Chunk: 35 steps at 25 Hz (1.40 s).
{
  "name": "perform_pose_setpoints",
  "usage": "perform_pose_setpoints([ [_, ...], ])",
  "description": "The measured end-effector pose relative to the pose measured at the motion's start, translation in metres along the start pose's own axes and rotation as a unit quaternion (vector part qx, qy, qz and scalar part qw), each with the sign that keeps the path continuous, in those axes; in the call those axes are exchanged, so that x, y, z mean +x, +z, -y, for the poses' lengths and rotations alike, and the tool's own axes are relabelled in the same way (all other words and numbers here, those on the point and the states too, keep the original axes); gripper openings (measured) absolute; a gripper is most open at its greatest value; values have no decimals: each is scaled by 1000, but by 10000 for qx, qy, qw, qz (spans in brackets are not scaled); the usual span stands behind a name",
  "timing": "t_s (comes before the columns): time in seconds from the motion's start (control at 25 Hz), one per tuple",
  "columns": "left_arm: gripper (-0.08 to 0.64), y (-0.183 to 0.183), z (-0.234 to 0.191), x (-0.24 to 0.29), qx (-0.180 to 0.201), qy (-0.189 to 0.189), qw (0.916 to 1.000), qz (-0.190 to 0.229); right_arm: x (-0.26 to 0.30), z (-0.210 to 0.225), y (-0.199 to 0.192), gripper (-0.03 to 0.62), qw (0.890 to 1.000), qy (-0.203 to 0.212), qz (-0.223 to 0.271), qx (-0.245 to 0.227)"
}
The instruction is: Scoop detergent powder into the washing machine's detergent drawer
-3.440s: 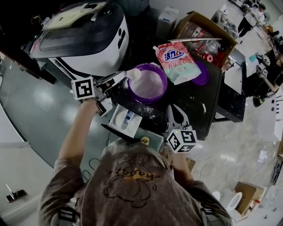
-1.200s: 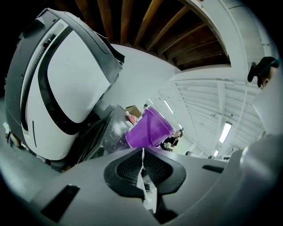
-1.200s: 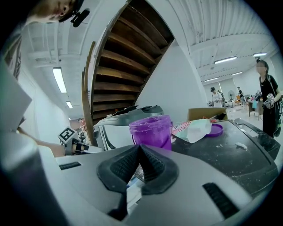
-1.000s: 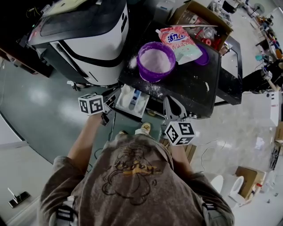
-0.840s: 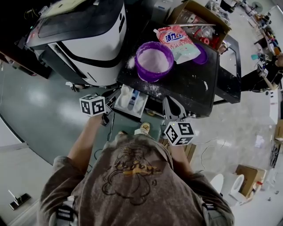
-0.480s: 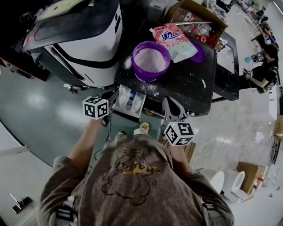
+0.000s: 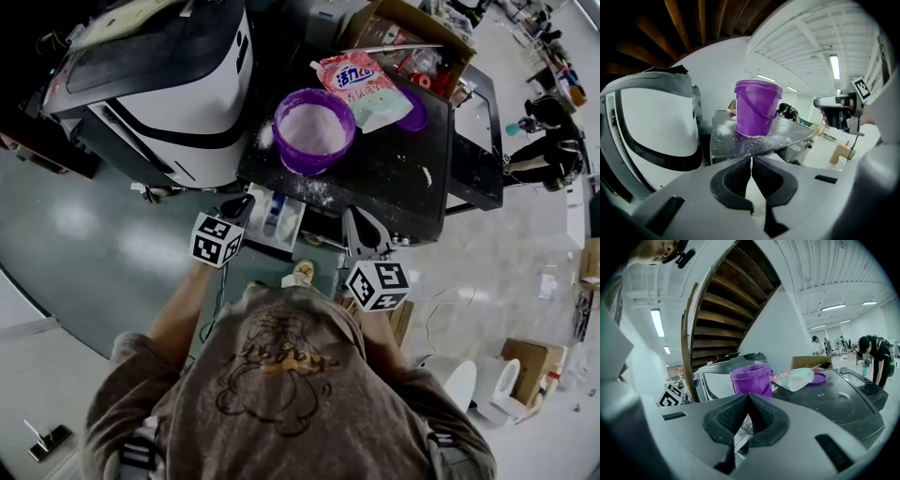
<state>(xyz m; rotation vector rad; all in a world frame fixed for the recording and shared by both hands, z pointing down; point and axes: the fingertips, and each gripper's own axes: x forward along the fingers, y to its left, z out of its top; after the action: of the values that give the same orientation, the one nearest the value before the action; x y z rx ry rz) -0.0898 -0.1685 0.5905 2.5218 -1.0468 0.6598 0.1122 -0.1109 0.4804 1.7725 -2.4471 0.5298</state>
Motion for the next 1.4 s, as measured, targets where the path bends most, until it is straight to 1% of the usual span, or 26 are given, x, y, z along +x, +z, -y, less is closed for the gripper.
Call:
perform_pose_setpoints([
  [0.16, 23, -5, 7, 6, 605, 33, 9981, -94, -2, 0, -1, 2, 10000, -39, 6, 8],
  [0.28, 23, -8, 10, 6, 1195, 152, 9926, -161, -5, 0, -3, 2, 10000, -66, -2, 25],
  [0.44, 23, -12, 19, 8, 2143, 246, 9762, -211, -8, -1, -5, 2, 9999, -104, -4, 43],
  [0.48, 23, -13, 21, 9, 2297, 249, 9727, -231, -9, -1, -6, 2, 9999, -110, -4, 47],
  [0.64, 23, -15, 26, 7, 2716, 283, 9618, -199, -13, -3, -9, 2, 9999, -144, -12, 67],
  [0.8, 23, -14, 34, 6, 3232, 247, 9459, -138, -17, -7, -11, 2, 9998, -178, -15, 67],
  [0.88, 23, -15, 39, 5, 3571, 212, 9338, -120, -20, -10, -13, 2, 9998, -194, -30, 61],
  [1.0, 23, -18, 46, 5, 4241, 170, 9054, -103, -24, -12, -17, 2, 9997, -244, -60, 61],
  [1.12, 23, -19, 52, 5, 4789, 149, 8777, -99, -29, -14, -19, 2, 9995, -294, -71, 55],
  [1.2, 23, -20, 53, 3, 5085, 187, 8608, -94, -31, -17, -20, 2, 9995, -318, -71, 41],
  [1.32, 23, -23, 53, 1, 5440, 234, 8387, -65, -35, -22, -21, 2, 9994, -348, -73, 21],
  [1.4, 23, -26, 53, -1, 5691, 226, 8219, -51, -38, -26, -23, 2, 9993, -372, -75, 11],
])
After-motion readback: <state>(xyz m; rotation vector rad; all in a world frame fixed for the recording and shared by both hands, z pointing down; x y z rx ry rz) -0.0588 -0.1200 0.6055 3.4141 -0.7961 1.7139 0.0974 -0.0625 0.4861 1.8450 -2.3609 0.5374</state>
